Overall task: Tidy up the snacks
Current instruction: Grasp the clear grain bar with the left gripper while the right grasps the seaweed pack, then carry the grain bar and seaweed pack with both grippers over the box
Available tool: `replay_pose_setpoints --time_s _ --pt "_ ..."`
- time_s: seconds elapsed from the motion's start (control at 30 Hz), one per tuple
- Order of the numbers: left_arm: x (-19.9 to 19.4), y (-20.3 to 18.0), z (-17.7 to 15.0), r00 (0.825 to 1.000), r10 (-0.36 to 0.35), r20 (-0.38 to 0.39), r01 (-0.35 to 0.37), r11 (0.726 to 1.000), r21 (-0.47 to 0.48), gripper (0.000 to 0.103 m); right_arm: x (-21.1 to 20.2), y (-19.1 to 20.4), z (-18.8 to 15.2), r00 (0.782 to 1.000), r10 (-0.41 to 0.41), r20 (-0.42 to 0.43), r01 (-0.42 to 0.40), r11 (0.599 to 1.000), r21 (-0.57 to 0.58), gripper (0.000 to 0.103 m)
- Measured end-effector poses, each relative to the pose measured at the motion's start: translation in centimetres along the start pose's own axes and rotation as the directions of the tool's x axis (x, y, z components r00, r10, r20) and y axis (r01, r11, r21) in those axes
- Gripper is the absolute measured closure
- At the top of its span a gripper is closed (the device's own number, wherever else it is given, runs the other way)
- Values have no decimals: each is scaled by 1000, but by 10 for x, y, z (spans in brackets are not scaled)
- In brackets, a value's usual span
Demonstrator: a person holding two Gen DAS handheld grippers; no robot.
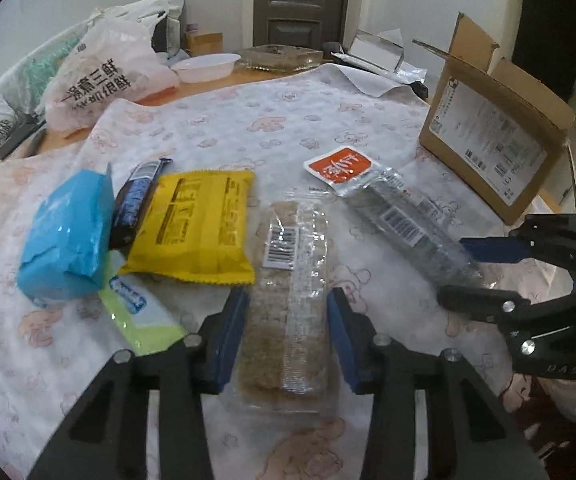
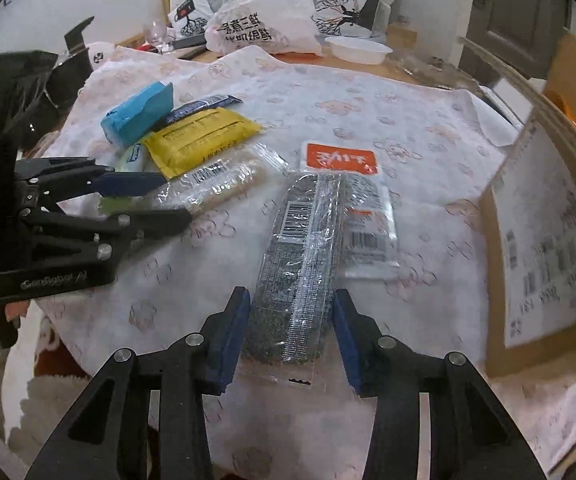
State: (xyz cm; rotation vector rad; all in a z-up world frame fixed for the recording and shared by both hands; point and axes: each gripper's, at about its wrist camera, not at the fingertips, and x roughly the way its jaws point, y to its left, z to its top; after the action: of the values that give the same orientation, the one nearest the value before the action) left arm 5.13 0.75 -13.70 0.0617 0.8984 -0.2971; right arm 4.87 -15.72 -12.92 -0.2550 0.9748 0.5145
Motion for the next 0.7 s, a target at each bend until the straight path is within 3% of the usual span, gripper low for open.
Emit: replay_pose_setpoints --time_s 0.13,0.2,0.37,0.5,0.57,0.7 --pt "-9 -9 -12 1000 -13 -6 13 1000 13 64 -10 -4 -13 999 -32 0 32 999 -33 63" --pt "-12 -14 -15 999 -40 -11 40 999 12 63 -15 -6 -17 998 -55 24 56 998 -34 52" --pt "-7 -25 -13 1000 -10 -8 10 999 44 55 -7 -8 -15 997 -11 75 10 1000 12 49" --pt "2 -28 -6 1000 24 14 -25 998 60 54 0 -3 -11 991 -42 125 42 999 3 55" --pt "2 -27 -5 999 33 20 -34 998 47 65 1 -6 -9 989 -53 137 51 999 14 67" --pt "1 -27 -6 999 41 22 -42 999 33 65 0 -5 -7 989 -70 130 73 997 -13 67"
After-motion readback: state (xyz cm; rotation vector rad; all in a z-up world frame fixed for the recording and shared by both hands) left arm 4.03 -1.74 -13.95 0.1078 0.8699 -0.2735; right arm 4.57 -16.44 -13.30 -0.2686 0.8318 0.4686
